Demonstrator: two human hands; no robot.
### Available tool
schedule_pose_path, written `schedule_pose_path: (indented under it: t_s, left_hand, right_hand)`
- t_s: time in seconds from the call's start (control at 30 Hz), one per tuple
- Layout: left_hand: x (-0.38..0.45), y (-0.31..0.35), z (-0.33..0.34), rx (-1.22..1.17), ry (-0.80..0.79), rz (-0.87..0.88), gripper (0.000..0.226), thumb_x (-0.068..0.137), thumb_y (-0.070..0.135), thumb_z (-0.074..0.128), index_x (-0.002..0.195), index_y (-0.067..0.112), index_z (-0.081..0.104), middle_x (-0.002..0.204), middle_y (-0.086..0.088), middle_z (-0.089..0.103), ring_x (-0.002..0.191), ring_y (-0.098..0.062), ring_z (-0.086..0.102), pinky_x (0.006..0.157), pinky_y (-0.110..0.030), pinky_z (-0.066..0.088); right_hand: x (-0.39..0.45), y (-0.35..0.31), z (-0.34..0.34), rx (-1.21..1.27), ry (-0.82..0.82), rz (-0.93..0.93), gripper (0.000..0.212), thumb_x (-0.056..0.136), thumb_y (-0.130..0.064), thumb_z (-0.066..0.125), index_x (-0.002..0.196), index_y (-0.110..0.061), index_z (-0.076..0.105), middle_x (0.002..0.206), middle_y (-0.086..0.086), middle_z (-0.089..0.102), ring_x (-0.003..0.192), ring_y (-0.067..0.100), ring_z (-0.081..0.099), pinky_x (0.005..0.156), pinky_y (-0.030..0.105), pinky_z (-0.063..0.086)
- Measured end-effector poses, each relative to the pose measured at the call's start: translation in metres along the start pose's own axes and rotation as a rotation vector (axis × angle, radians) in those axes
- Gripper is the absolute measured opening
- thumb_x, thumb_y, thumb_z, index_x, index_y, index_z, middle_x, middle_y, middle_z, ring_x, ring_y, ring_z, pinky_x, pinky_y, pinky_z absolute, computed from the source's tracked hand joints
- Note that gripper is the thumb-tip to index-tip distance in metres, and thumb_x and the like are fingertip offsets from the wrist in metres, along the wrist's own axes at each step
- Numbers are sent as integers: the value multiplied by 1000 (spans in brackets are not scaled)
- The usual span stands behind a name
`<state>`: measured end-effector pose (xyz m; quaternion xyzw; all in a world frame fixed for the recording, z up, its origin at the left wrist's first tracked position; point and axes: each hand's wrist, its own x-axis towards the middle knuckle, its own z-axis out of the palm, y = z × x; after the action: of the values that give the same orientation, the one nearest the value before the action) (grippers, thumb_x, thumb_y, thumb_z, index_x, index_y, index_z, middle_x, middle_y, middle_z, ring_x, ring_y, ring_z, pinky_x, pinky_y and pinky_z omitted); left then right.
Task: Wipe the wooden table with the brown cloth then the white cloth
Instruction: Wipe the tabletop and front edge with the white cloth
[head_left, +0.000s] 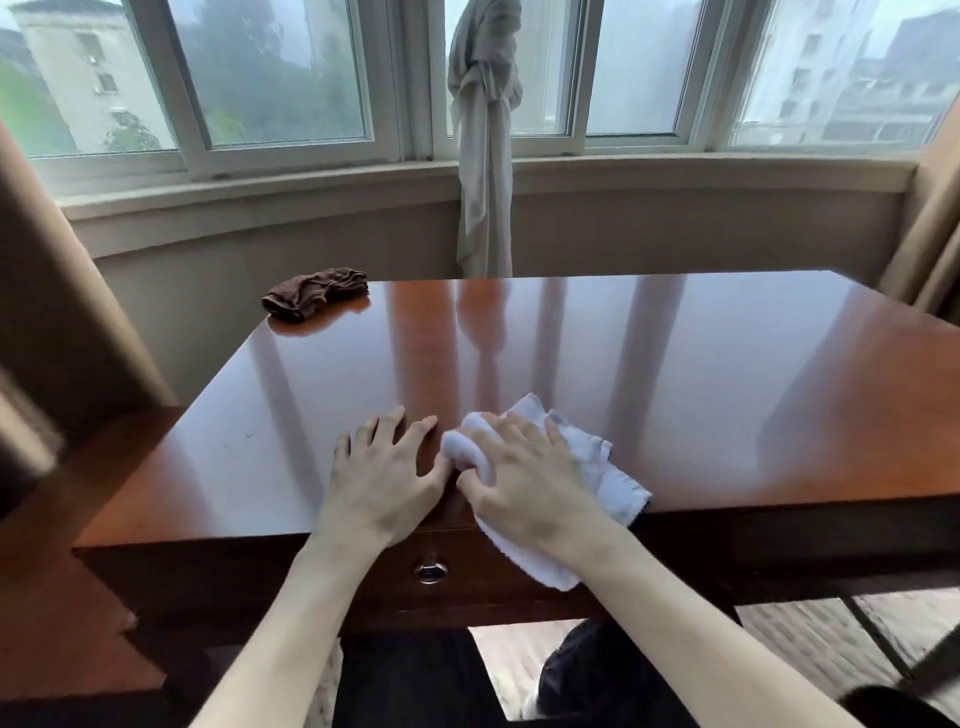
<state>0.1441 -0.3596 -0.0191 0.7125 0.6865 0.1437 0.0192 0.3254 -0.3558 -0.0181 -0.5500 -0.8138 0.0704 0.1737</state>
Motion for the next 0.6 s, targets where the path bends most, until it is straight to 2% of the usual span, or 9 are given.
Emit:
schedule_pose_path:
  t_s: [0.07, 0.17, 0.2, 0.27, 0.33, 0.4, 0.5, 0.6]
  left_hand:
    - [1, 1, -1, 7, 4, 4, 81, 79, 70, 8, 150, 43, 36, 159, 2, 30, 147, -23, 26, 121, -50, 15]
    - [1, -1, 1, -6, -16, -3, 65, 91, 67, 24, 150, 43, 34, 159, 2, 29, 148, -23, 25, 122, -50, 12]
    - [2, -3, 2, -9, -25, 3, 65, 91, 68, 24, 150, 43, 34, 159, 3, 29, 148, -22, 24, 123, -50, 10]
    - [3, -4, 1, -30, -47, -8, 68, 87, 70, 22, 149, 44, 35, 158, 6, 30, 148, -20, 23, 122, -49, 10]
    - [7, 0, -3, -56, -51, -32, 60, 91, 67, 32, 146, 44, 39, 157, 7, 32, 148, -20, 25, 120, -48, 13]
    - [20, 9, -8, -74, -38, -62, 54, 95, 58, 39, 147, 41, 40, 156, 4, 34, 145, -21, 30, 118, -51, 17]
    - [62, 27, -11, -15, -53, -23, 59, 99, 54, 35, 155, 37, 28, 163, -2, 25, 148, -25, 25, 120, -54, 15]
    - [136, 24, -2, 54, -38, 30, 61, 100, 57, 32, 157, 38, 24, 164, -8, 22, 150, -29, 21, 121, -52, 15]
  right_hand:
    - [14, 9, -5, 19, -24, -24, 61, 88, -57, 28, 144, -39, 42, 154, -14, 41, 147, 16, 29, 124, 52, 9]
    - [59, 26, -18, -38, -31, 232, 50, 94, -55, 35, 134, -30, 53, 147, -2, 51, 139, 26, 39, 121, 60, 13]
    - [63, 25, -15, -53, -2, 258, 47, 94, -54, 36, 130, -28, 54, 144, -1, 53, 137, 28, 41, 119, 63, 13]
    - [56, 12, -6, -43, 3, 125, 43, 95, -51, 38, 128, -27, 53, 143, -4, 52, 138, 27, 39, 119, 64, 13]
    - [47, 12, -2, 29, -51, -8, 50, 91, -54, 36, 134, -33, 50, 148, -9, 48, 142, 22, 34, 121, 59, 12]
    - [72, 32, -9, -15, -27, 33, 50, 89, -58, 34, 130, -37, 54, 145, -10, 51, 140, 23, 38, 119, 60, 15]
    - [115, 55, -12, -99, 9, 256, 49, 89, -60, 35, 126, -39, 57, 139, -6, 54, 135, 35, 39, 114, 68, 15]
    - [155, 69, 2, -80, -17, 226, 47, 91, -60, 33, 126, -38, 55, 140, -5, 52, 139, 34, 36, 117, 68, 12]
